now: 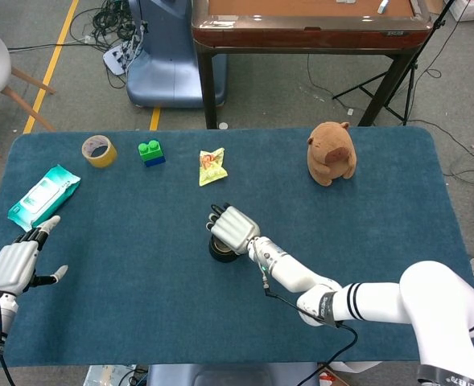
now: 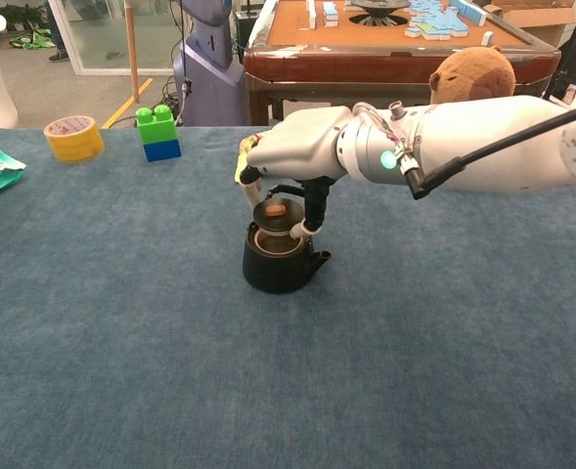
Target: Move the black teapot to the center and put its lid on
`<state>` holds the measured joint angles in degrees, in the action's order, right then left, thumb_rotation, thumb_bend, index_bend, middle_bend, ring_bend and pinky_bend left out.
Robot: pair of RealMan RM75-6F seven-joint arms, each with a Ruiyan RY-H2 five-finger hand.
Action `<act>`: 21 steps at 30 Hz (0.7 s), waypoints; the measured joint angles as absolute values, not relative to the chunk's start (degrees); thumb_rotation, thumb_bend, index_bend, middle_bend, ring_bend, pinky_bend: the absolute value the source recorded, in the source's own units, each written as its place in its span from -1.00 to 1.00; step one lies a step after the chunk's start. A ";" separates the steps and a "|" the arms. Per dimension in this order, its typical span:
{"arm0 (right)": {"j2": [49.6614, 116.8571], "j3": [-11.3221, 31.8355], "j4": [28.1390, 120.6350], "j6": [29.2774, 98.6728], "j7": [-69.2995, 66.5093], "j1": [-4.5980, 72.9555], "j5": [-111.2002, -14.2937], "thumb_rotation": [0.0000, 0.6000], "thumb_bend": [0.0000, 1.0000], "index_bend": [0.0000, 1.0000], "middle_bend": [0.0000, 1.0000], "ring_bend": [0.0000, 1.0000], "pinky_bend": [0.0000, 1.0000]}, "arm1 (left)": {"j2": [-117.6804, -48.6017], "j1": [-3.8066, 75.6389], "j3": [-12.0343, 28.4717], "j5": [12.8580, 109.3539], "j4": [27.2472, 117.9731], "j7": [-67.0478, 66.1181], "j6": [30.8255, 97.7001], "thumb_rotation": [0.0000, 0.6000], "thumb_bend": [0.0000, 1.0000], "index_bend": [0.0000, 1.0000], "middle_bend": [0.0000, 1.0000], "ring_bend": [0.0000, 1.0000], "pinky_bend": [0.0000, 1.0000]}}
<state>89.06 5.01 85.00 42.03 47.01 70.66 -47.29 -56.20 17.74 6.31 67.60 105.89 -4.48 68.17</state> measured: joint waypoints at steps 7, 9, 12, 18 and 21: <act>90.16 3.61 83.84 42.30 47.26 71.42 -46.84 1.00 -0.36 -0.26 -0.55 -0.83 -0.53 | -56.22 17.47 6.05 67.84 105.56 -3.97 68.12 1.00 -0.50 -0.84 -0.76 -0.72 -0.67; 90.22 3.46 83.82 42.50 47.18 71.58 -46.74 1.00 -0.36 -0.28 -0.58 -0.84 -0.54 | -56.19 17.41 6.03 67.92 105.55 -3.88 68.14 1.00 -0.50 -0.84 -0.76 -0.72 -0.67; 90.19 3.24 83.92 42.81 47.32 71.83 -46.55 1.00 -0.36 -0.38 -0.62 -0.87 -0.58 | -56.15 17.36 6.00 68.01 105.53 -3.80 68.18 1.00 -0.50 -0.84 -0.76 -0.72 -0.67; 90.10 2.67 84.18 43.06 47.62 72.33 -45.80 1.00 -0.37 -0.63 -0.71 -0.93 -0.64 | -56.19 17.38 5.94 68.17 105.43 -3.74 68.02 1.00 -0.50 -0.84 -0.76 -0.72 -0.67; 90.09 2.36 84.31 43.26 47.83 72.61 -45.71 1.00 -0.36 -0.69 -0.73 -0.94 -0.65 | -56.18 17.38 5.96 68.19 105.35 -3.65 68.00 1.00 -0.50 -0.84 -0.76 -0.72 -0.67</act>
<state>90.09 2.36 84.31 43.26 47.83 72.61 -45.71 -56.18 17.38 5.96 68.19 105.35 -3.65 68.00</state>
